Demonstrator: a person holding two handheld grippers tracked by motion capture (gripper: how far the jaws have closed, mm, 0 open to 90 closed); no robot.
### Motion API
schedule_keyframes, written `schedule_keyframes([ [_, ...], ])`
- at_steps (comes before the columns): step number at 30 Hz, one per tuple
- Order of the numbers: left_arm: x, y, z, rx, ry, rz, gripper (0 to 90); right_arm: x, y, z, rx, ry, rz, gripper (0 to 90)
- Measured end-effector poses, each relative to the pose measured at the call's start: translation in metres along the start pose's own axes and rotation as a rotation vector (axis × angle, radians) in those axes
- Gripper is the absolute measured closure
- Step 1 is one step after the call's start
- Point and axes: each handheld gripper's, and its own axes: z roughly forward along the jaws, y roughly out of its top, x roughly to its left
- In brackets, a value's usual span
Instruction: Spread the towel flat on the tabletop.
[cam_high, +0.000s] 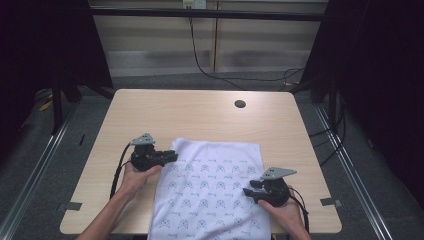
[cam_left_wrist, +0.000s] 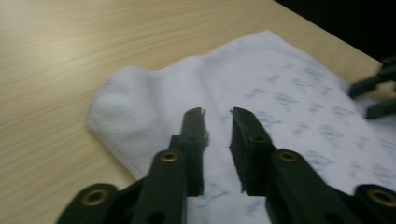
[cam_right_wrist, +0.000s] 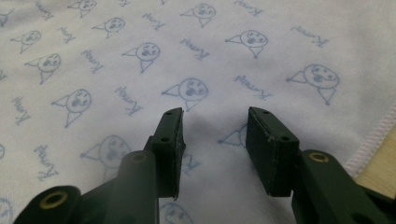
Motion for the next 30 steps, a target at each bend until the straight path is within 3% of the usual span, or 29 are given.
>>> schedule_keyframes([
  [1,0.006,-0.002,0.0,-0.001,0.033,-0.027,77.3,0.0,0.0,0.0,0.001,-0.001,0.0,56.8],
  [2,0.011,-0.004,0.001,0.018,0.049,-0.029,78.1,0.0,0.0,0.0,0.001,-0.001,0.0,56.7],
  [3,0.012,-0.006,0.003,0.024,0.045,-0.034,78.4,0.0,0.0,0.0,0.0,0.0,-0.004,56.5],
  [4,0.011,-0.008,0.004,0.036,0.025,-0.015,78.4,0.0,0.0,0.0,0.001,0.001,-0.004,56.4],
  [6,0.004,-0.01,0.008,0.087,0.04,0.022,76.1,0.0,0.0,0.0,0.002,-0.001,-0.004,56.3],
  [9,-0.005,-0.015,0.005,0.138,0.001,0.062,72.5,0.001,0.001,0.0,0.005,-0.004,-0.004,56.4],
  [10,-0.006,-0.017,0.004,0.159,0.006,0.091,71.9,0.001,0.001,0.0,0.006,-0.005,-0.006,56.4],
  [11,-0.006,-0.02,0.004,0.182,0.057,0.108,71.6,0.0,0.001,0.0,0.006,-0.005,-0.007,56.5],
  [13,0.002,-0.022,0.003,0.166,0.039,0.077,70.5,-0.001,0.001,0.001,0.002,-0.003,-0.001,56.7],
  [15,0.005,-0.021,0.002,0.162,0.084,0.083,70.5,-0.004,0.002,0.001,0.0,-0.006,0.008,56.6],
  [19,0.009,-0.021,0.003,0.146,0.087,0.073,70.2,-0.006,0.005,0.004,0.003,-0.011,0.011,55.3],
  [23,0.008,-0.021,0.0,0.138,0.051,0.056,62.4,-0.009,0.012,0.004,0.006,-0.016,0.007,51.3],
  [27,0.01,-0.02,-0.002,0.121,0.043,0.055,64.0,-0.021,0.024,0.002,-0.043,-0.024,0.03,52.5],
  [30,0.012,-0.022,0.001,0.133,0.056,0.057,64.2,-0.034,0.031,0.011,-0.041,-0.042,0.04,52.7],
])
